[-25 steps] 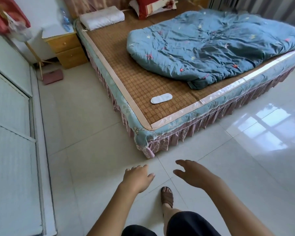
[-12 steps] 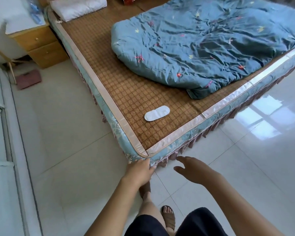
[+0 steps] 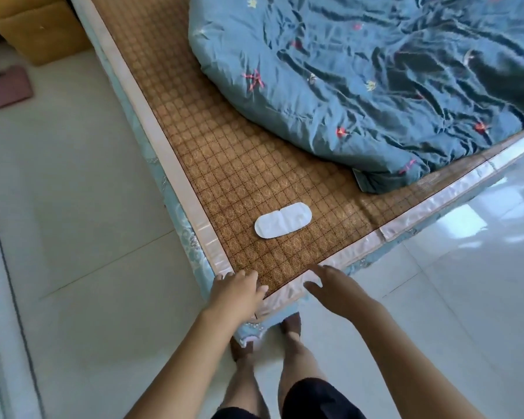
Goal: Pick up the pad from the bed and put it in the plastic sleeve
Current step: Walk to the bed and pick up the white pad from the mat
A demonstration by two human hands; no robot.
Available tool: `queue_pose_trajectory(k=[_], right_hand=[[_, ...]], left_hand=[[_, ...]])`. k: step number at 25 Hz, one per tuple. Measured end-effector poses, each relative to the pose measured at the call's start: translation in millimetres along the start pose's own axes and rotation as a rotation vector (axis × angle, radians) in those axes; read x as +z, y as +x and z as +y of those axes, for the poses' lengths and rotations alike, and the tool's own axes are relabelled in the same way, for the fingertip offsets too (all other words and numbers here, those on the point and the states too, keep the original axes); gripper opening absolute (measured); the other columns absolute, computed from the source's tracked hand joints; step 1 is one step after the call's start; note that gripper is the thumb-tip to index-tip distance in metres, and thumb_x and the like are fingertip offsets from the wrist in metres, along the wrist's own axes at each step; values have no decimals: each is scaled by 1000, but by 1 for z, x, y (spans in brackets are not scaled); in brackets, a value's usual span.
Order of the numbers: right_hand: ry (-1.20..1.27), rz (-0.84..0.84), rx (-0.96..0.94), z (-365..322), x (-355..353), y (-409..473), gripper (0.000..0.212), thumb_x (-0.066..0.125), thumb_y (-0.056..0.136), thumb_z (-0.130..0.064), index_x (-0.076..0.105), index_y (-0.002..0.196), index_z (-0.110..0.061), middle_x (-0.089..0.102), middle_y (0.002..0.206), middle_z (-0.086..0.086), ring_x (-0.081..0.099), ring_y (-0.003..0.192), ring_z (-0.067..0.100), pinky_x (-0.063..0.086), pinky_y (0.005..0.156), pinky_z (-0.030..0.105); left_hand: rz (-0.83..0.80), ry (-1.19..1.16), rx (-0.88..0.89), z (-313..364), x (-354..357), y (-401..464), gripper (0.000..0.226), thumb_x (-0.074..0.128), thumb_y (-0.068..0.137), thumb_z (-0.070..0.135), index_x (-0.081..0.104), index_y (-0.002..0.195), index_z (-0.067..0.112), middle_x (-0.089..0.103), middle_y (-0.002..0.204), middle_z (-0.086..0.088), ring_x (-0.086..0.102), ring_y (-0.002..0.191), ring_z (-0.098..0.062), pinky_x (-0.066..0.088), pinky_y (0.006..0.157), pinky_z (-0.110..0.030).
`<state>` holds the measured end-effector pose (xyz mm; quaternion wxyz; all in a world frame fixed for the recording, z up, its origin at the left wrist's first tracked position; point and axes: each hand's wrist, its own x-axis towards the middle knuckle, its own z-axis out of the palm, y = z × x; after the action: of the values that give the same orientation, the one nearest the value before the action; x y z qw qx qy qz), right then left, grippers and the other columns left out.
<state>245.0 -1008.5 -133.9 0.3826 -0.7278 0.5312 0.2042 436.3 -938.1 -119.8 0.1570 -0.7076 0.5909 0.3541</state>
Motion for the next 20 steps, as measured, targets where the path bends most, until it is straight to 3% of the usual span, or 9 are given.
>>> queue_pose_trajectory(k=[7,10,14,20], right_hand=[[-229,13,-79,18,-4,185,55,52,91,-28,30,140,-18,31,150,10,28,137,31,29,109,49],[-370,22,-175,12,2,250,71,61,86,-30,20,144,-21,27,151,11,21,140,30,24,113,51],[-550,43,-203,9,13,291,86,72,74,-42,21,140,-22,35,139,13,32,129,32,27,111,49],[-600,82,-160,17,19,289,71,69,71,-53,42,123,-13,43,130,11,39,120,31,33,103,46]], left_hand=[[-11,-42,-98,-10,15,88,41,31,96,43,46,121,15,60,120,-9,55,110,-28,36,101,-44],[-5,-73,-118,-18,29,115,45,31,97,44,41,130,16,57,127,-9,53,115,-27,33,106,-46],[-1,-109,-150,-30,44,133,47,31,96,45,40,132,17,56,129,-8,52,118,-26,31,108,-46],[-12,-136,-181,-36,53,134,47,29,96,46,41,131,16,56,129,-10,53,116,-26,34,107,-46]])
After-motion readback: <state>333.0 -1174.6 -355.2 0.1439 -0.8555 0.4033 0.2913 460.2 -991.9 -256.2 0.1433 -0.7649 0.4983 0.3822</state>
